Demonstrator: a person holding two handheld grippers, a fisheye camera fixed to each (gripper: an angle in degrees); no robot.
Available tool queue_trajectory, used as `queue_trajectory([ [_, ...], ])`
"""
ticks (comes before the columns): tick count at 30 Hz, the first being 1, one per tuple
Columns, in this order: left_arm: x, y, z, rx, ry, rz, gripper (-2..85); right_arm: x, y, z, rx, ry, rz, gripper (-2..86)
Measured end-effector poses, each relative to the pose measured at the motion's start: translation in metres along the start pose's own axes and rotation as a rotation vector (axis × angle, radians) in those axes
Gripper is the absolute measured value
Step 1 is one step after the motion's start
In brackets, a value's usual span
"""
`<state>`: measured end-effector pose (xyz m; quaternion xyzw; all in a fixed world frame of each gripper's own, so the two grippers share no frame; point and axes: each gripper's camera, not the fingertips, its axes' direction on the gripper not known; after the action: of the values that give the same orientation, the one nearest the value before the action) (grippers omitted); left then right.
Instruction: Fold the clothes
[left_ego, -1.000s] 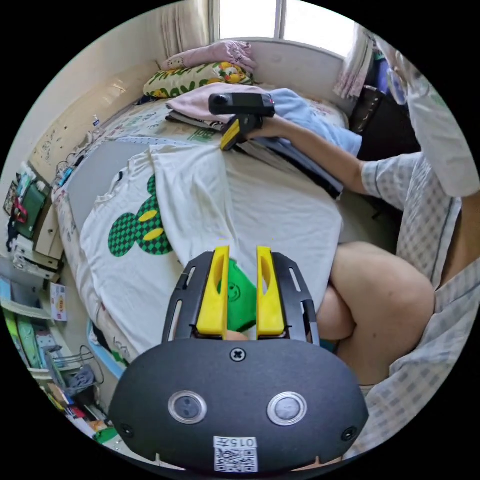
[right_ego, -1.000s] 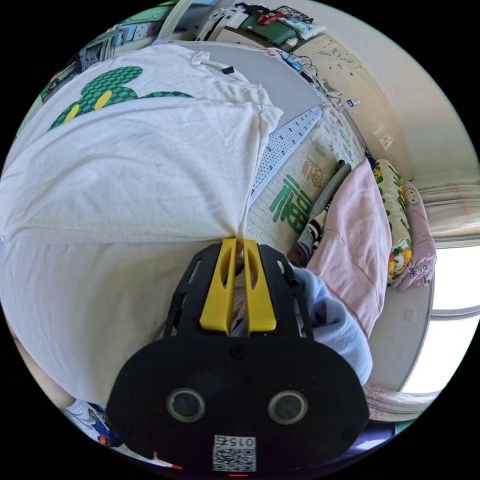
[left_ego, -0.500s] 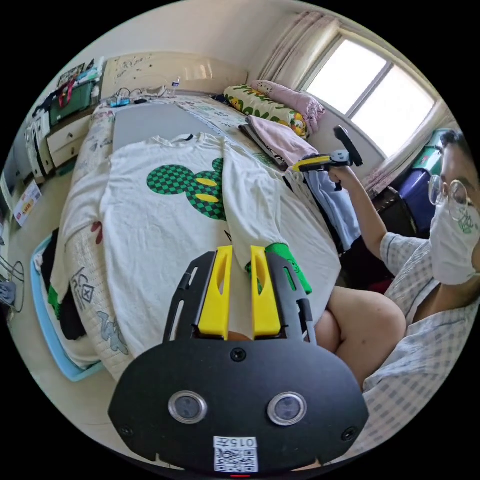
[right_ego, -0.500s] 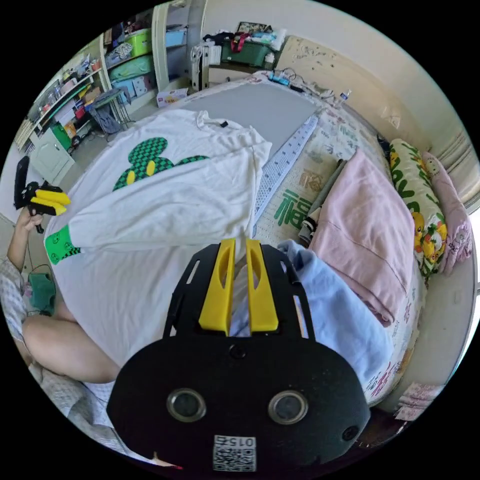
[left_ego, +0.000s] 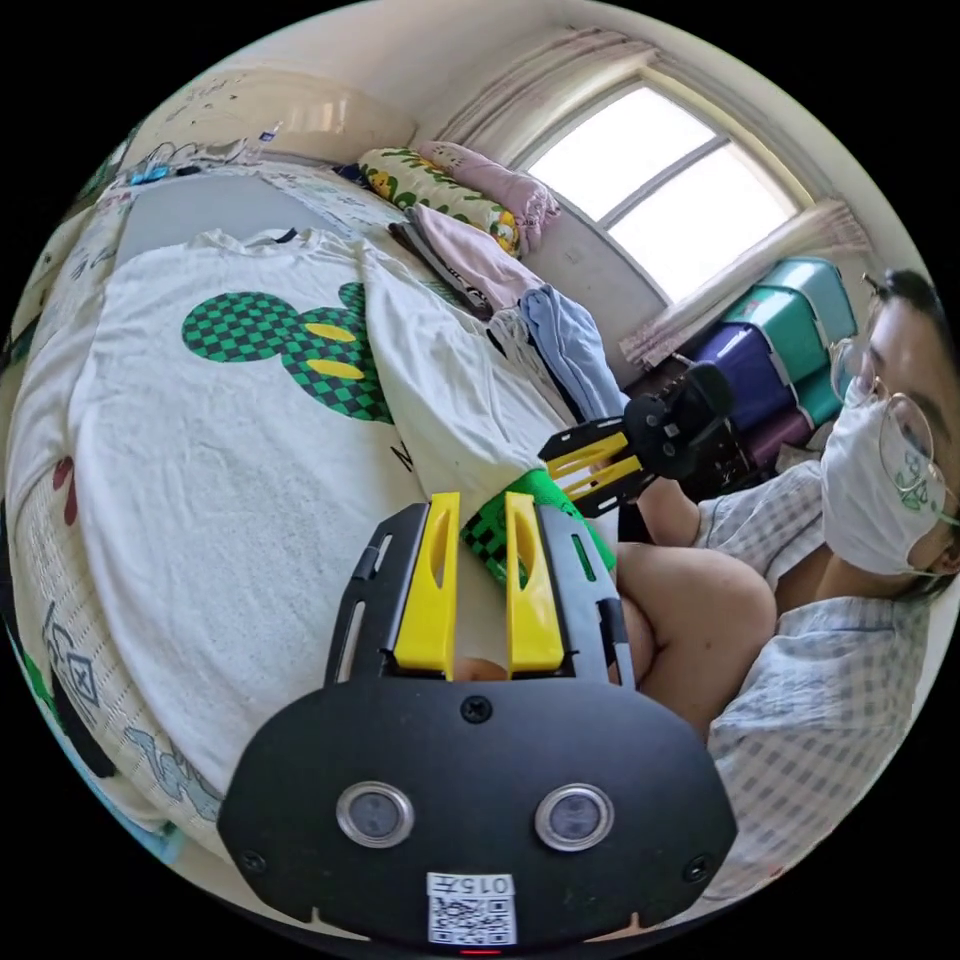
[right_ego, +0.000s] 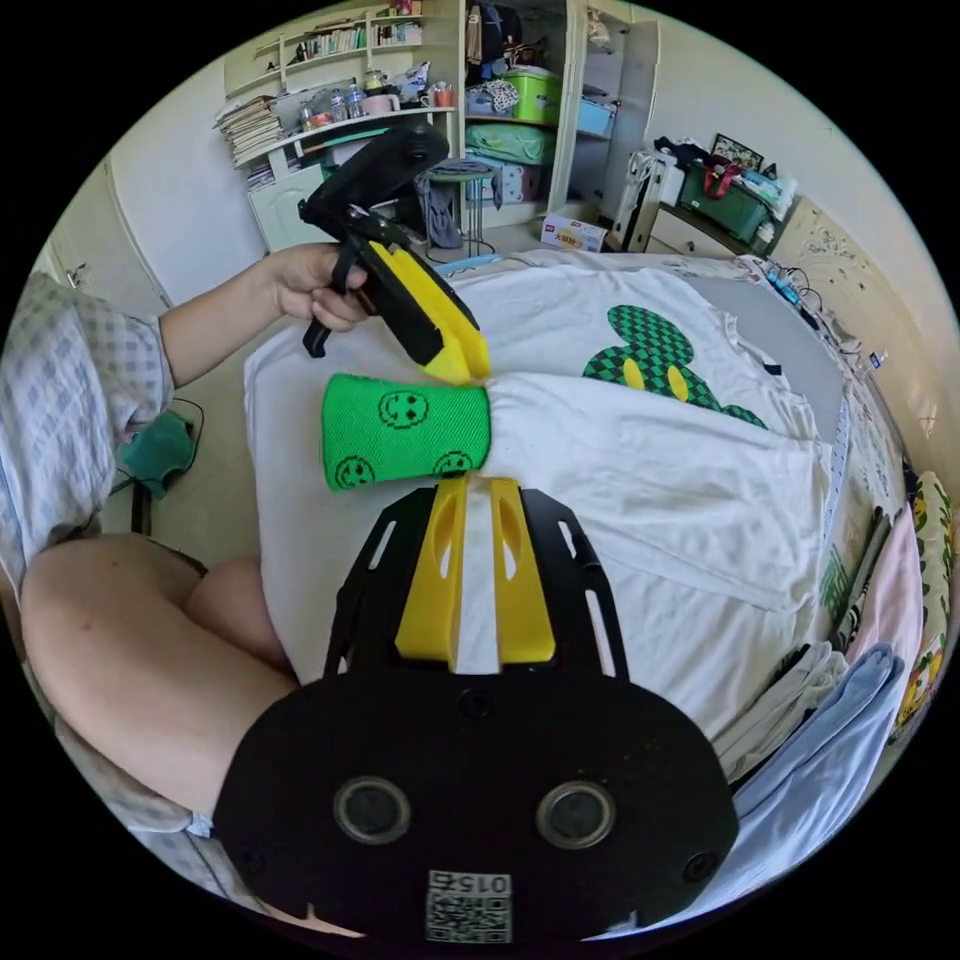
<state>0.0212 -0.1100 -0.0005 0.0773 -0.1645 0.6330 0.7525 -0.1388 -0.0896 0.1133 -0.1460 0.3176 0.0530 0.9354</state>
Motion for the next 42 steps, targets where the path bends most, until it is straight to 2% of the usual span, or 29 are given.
queue_trajectory([
  [6,-0.010,-0.001,-0.003,-0.033,0.032,0.002,7.0,0.004,0.002,-0.004,-0.010,0.021,0.018,6.5],
  [10,-0.014,-0.009,0.003,-0.138,0.027,0.020,3.1,0.007,0.002,-0.010,-0.018,0.019,0.049,6.3],
  [14,-0.010,-0.013,0.002,-0.160,0.009,0.054,-0.1,0.010,0.007,-0.019,-0.025,-0.018,0.052,3.5],
  [22,-0.017,0.011,-0.042,0.051,0.040,0.034,-0.8,0.007,0.036,-0.055,-0.006,-0.003,0.119,-0.5],
  [29,-0.008,0.015,-0.045,0.059,-0.013,-0.008,1.3,-0.001,0.054,-0.075,0.001,0.026,0.170,-0.6],
  [32,-0.008,0.000,-0.021,-0.004,0.102,-0.024,7.9,-0.004,0.054,-0.077,0.009,0.038,0.179,-0.6],
  [34,-0.003,-0.007,-0.007,-0.054,0.108,-0.021,8.3,-0.005,0.054,-0.079,0.013,0.048,0.180,-0.6],
  [36,0.003,-0.014,0.004,-0.102,0.097,-0.011,6.9,-0.006,0.054,-0.080,0.009,0.052,0.176,-0.5],
  [39,0.014,-0.017,0.007,-0.099,0.083,0.014,0.8,-0.005,0.056,-0.081,0.006,0.049,0.173,-0.5],
  [42,0.021,-0.012,-0.007,-0.063,0.032,0.012,-0.4,-0.002,0.061,-0.087,0.008,0.032,0.180,-0.6],
])
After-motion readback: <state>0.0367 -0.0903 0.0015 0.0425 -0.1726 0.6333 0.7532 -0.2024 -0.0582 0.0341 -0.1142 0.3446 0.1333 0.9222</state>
